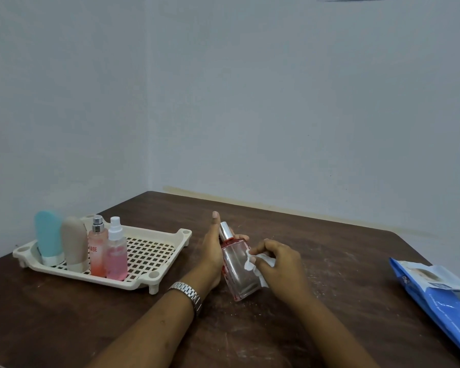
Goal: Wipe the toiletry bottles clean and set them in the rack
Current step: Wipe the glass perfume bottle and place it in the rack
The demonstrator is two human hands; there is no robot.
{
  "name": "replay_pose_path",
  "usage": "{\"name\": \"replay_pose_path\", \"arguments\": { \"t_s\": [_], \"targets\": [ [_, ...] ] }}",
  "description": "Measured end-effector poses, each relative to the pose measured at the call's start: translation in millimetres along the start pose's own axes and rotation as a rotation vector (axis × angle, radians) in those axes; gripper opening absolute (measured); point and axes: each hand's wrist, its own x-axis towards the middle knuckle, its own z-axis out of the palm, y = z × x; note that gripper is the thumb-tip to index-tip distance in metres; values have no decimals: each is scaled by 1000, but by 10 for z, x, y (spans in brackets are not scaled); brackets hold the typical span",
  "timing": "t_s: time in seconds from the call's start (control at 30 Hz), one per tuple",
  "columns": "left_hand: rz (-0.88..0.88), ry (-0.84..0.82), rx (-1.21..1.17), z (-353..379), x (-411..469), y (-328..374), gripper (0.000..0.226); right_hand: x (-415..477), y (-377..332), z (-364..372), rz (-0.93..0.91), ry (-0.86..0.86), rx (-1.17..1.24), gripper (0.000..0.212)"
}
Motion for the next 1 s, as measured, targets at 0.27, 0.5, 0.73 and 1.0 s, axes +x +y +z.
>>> {"name": "replay_pose_path", "arguments": {
  "t_s": [0.27,0.5,0.73,1.0],
  "targets": [
    [-34,11,-35,-16,36,-24,73,-47,-158,27,-205,-137,-34,19],
    [-12,56,4,-7,21,-20,63,0,-79,-22,-180,-145,7,15],
    [6,-8,63,-17,-2,-18,76,53,192,-67,22,-83,-26,15],
    [1,39,46,-26,21,-12,70,16,-92,-84,-62,-296,55,19]
  ]
}}
